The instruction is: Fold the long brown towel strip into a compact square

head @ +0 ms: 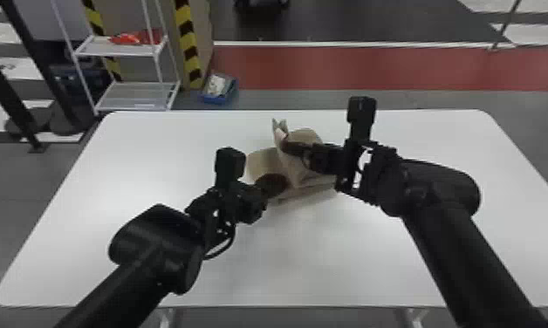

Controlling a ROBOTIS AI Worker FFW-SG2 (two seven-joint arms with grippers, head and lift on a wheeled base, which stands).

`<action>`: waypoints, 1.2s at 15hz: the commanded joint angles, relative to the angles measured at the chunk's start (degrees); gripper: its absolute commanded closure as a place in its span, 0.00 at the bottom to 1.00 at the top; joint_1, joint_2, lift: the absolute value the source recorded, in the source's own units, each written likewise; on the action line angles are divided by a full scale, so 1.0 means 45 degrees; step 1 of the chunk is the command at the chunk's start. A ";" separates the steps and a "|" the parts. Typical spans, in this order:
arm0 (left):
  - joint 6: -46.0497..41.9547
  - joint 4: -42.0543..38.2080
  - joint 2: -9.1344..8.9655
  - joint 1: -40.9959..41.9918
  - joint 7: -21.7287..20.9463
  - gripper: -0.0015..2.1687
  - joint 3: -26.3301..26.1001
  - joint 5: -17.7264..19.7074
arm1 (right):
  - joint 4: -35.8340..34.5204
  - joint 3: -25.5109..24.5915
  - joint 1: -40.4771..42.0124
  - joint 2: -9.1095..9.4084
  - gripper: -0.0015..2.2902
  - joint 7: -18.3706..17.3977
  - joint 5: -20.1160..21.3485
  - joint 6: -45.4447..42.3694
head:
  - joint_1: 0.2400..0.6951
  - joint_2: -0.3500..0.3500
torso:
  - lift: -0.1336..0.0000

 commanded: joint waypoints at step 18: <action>0.1289 -0.2805 0.0880 0.1146 0.0216 0.72 0.1124 0.0255 | -0.1681 -0.0873 0.1051 0.0011 0.03 0.0652 -0.0197 0.2128 | 1.00 0.55 | 0.10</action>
